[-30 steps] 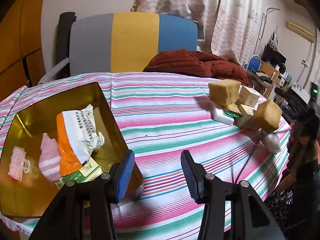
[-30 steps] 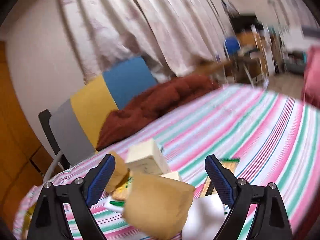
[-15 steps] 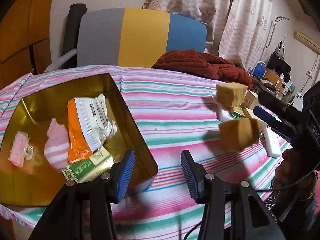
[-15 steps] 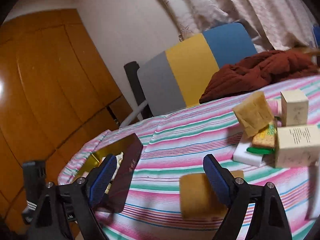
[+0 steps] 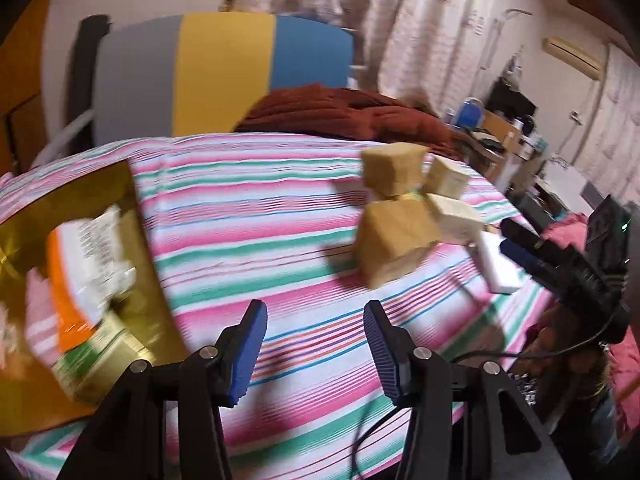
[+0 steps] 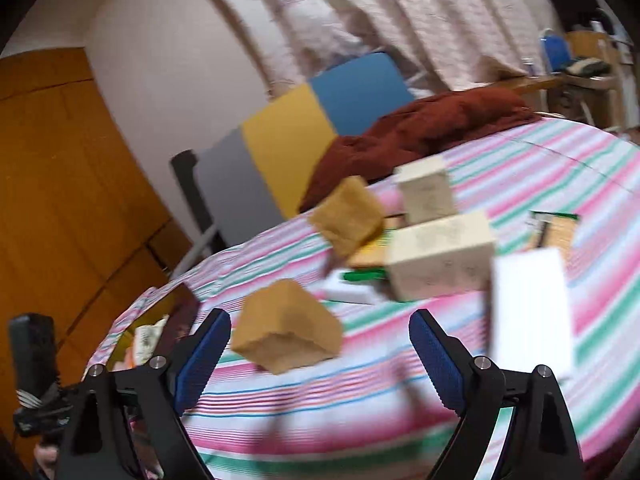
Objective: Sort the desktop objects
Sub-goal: 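Move back to the pile and close the left gripper on a tan sponge block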
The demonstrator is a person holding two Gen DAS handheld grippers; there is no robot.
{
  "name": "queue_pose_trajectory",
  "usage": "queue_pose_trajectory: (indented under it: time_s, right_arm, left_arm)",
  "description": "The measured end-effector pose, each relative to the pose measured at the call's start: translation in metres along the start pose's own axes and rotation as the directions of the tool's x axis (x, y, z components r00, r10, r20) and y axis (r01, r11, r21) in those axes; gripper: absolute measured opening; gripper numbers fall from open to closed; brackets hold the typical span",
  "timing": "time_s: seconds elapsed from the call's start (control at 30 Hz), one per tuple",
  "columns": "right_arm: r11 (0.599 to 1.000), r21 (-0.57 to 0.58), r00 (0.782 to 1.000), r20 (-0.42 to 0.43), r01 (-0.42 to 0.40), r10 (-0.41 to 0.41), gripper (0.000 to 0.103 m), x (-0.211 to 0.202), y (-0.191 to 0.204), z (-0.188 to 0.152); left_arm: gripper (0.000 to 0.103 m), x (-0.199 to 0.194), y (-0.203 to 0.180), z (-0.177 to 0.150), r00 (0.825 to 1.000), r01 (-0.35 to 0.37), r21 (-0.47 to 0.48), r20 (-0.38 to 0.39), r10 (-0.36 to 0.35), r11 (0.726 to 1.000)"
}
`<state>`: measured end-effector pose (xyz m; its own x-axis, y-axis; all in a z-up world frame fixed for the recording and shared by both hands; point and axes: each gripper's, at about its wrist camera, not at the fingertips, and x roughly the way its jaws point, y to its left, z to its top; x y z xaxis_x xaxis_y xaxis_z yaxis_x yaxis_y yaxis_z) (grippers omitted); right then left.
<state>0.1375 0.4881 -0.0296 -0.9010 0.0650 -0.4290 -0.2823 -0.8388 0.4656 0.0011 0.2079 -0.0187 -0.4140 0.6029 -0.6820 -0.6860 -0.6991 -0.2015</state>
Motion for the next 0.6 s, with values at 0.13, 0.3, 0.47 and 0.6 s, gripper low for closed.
queue_pose_trajectory:
  time_s: [0.13, 0.3, 0.47, 0.6]
  right_arm:
    - [0.999, 0.004, 0.999, -0.002, 0.046, -0.046, 0.092, 0.001, -0.013, -0.001]
    - [0.997, 0.051, 0.998, -0.026, -0.063, 0.065, 0.092, 0.008, -0.018, 0.001]
    - [0.96, 0.164, 0.967, -0.077, -0.227, 0.242, 0.096, 0.036, -0.017, 0.008]
    - [0.951, 0.191, 0.959, -0.104, -0.242, 0.265, 0.096, 0.07, -0.008, 0.014]
  left_arm:
    - [0.052, 0.017, -0.027, 0.013, 0.999, 0.046, 0.062, -0.005, -0.046, 0.997]
    - [0.052, 0.039, -0.04, 0.023, 0.996, 0.079, 0.089, -0.034, -0.076, 0.993]
    - [0.052, 0.033, -0.028, 0.023, 0.998, 0.052, 0.082, -0.029, -0.049, 0.995]
    - [0.052, 0.022, -0.004, 0.021, 0.999, 0.033, 0.034, -0.012, -0.033, 0.999]
